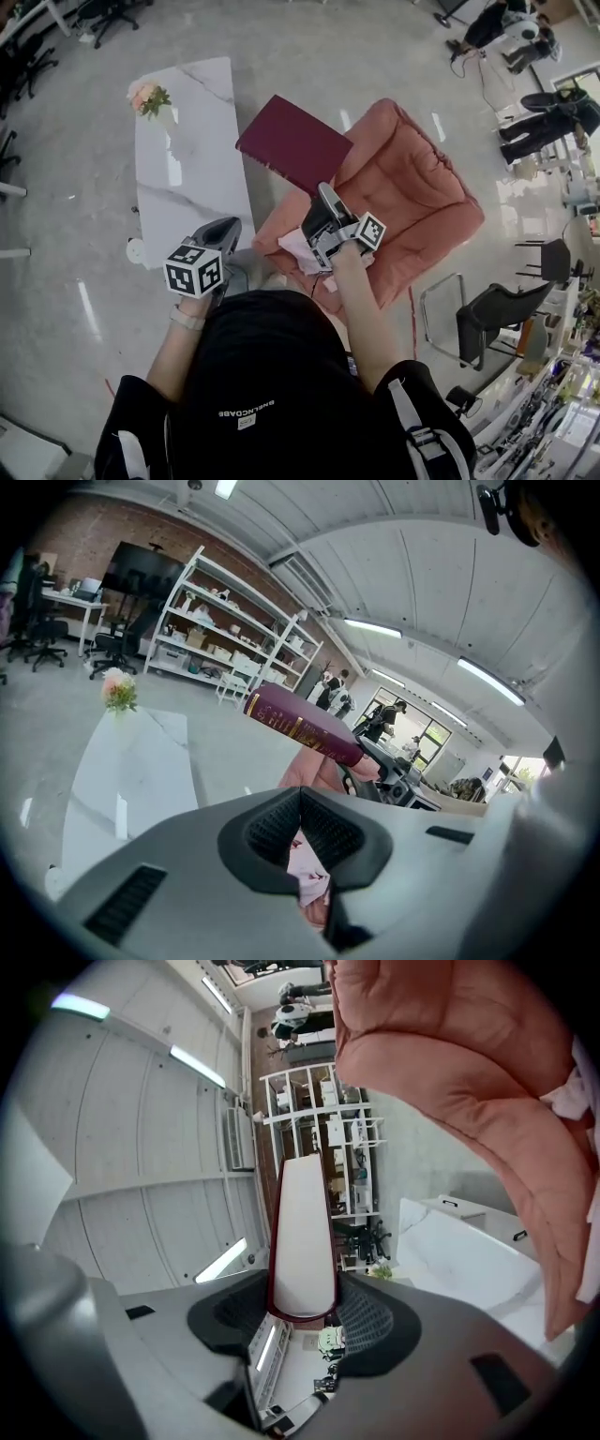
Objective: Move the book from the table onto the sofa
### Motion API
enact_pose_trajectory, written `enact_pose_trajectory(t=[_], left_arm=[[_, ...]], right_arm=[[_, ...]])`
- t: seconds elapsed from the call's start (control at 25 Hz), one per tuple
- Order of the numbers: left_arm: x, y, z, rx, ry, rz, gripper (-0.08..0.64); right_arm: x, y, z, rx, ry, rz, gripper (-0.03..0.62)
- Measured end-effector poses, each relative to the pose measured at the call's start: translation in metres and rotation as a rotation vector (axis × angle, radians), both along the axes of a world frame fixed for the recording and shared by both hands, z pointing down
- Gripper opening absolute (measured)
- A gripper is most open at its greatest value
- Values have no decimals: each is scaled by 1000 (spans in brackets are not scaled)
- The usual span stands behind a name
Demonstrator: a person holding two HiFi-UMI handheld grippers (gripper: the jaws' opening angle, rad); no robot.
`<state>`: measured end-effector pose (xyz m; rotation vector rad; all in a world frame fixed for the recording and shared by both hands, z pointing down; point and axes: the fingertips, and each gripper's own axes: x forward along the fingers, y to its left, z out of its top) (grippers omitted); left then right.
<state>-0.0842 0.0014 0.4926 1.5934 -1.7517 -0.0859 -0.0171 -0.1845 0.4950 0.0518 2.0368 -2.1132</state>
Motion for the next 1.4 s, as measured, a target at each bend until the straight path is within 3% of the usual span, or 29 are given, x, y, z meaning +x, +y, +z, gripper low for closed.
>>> enact_pose_trajectory(t=[0.52, 0.96, 1.4], left_arm=[[104, -52, 7, -28, -11, 192, 15], [174, -92, 15, -71, -26, 344, 15], [202, -111, 34, -146, -43, 407, 15]], right_arm=[[142, -28, 1, -1, -17, 180, 245], [252, -48, 33, -48, 24, 342, 245], [313, -62, 98, -93, 109, 411, 245]])
